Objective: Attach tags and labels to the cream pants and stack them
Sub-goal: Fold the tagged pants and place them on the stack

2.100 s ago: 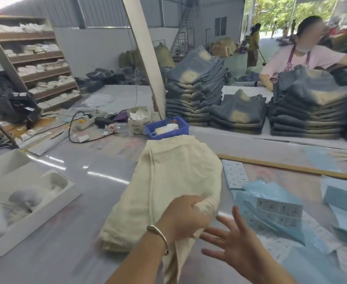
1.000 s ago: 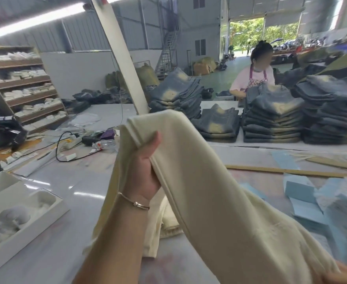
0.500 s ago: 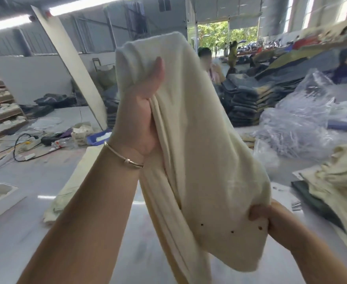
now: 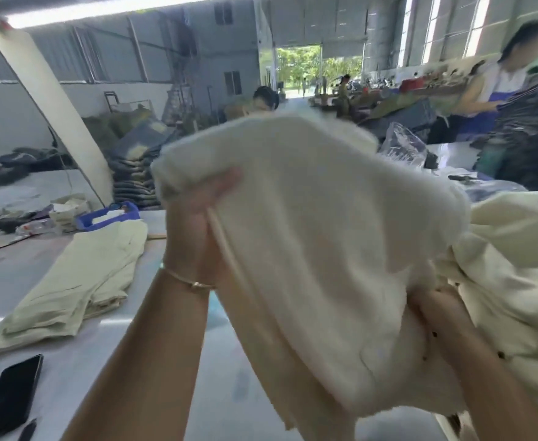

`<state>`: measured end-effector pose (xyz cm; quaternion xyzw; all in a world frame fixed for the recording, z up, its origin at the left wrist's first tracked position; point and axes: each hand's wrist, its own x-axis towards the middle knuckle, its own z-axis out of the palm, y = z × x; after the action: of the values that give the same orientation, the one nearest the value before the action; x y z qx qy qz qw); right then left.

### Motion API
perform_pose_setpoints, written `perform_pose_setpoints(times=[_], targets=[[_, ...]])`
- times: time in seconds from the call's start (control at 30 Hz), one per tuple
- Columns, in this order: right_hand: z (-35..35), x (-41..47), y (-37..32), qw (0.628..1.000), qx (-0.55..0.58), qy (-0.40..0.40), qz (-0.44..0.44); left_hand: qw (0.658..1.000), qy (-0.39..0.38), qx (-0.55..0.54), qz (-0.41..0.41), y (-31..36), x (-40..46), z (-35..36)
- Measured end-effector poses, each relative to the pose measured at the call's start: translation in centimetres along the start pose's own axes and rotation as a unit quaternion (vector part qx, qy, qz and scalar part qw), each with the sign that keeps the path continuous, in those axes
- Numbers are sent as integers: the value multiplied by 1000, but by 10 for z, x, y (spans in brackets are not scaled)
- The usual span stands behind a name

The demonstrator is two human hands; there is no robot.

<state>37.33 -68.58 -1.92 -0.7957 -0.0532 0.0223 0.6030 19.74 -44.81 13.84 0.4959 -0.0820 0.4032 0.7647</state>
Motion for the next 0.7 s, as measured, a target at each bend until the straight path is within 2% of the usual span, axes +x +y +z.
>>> perform_pose_setpoints(times=[0.07,0.13,0.2,0.3,0.4,0.5,0.6,0.7], targets=[[13,-2,1,994,-79,-64,-28,993,121,6,-3,-20,-13,-56],[35,-3,6,975,-166,-142,-44,972,231,10,-44,-37,-32,-115],[62,-3,12,954,-237,-182,-35,947,297,24,-118,-49,-55,-168],[108,-8,13,946,-256,-197,-25,895,386,17,-222,-59,-85,-237],[149,-16,0,925,-299,-230,-45,861,431,-11,-270,-60,-106,-288],[175,-26,-30,911,-292,-286,-44,867,435,-91,-224,-53,-115,-321],[195,-36,-72,914,-153,-376,5,881,407,-156,-186,-45,-116,-342],[216,-38,-98,856,-10,-506,104,893,383,-114,-207,-37,-116,-354]])
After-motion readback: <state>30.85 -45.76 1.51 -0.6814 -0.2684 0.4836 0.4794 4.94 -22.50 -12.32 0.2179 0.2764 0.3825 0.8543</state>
